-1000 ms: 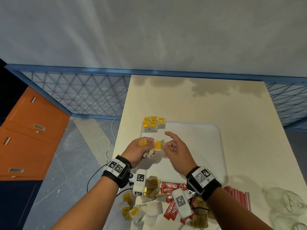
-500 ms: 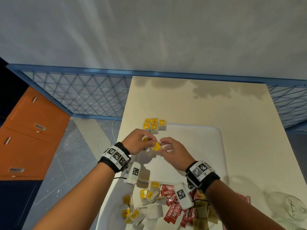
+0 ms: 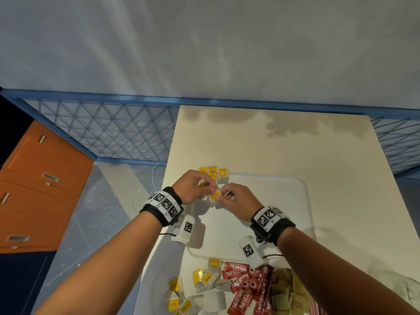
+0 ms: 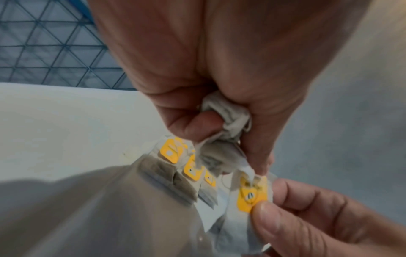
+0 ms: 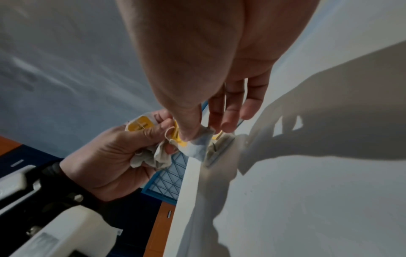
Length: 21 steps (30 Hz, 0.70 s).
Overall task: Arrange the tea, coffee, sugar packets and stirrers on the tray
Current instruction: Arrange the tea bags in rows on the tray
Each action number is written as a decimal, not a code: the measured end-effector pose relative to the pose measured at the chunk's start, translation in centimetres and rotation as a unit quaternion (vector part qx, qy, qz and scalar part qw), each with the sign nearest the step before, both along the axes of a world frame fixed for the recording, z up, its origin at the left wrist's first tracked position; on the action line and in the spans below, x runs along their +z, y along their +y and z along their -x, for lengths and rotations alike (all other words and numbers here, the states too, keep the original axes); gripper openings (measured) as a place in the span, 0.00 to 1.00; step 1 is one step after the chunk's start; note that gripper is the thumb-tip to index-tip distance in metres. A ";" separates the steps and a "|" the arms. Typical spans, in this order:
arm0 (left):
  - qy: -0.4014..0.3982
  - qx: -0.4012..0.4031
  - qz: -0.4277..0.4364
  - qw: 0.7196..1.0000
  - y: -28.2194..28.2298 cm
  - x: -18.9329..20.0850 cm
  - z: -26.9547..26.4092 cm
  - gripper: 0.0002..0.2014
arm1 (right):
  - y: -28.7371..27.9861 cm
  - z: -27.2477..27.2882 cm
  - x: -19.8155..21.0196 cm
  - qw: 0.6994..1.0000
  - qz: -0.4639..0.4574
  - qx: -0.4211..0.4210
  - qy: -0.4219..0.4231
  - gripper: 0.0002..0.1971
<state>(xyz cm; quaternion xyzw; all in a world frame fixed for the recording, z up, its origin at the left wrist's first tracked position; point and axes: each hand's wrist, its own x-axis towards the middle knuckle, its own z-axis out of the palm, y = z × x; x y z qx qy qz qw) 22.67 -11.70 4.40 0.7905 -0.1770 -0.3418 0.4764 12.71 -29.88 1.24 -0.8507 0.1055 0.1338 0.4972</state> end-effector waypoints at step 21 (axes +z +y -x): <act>-0.031 0.028 -0.124 0.991 -1.5 -5.0 -1.5 0.16 | -0.1 -4.4 -4.7 0.981 0.144 -0.124 0.045 0.07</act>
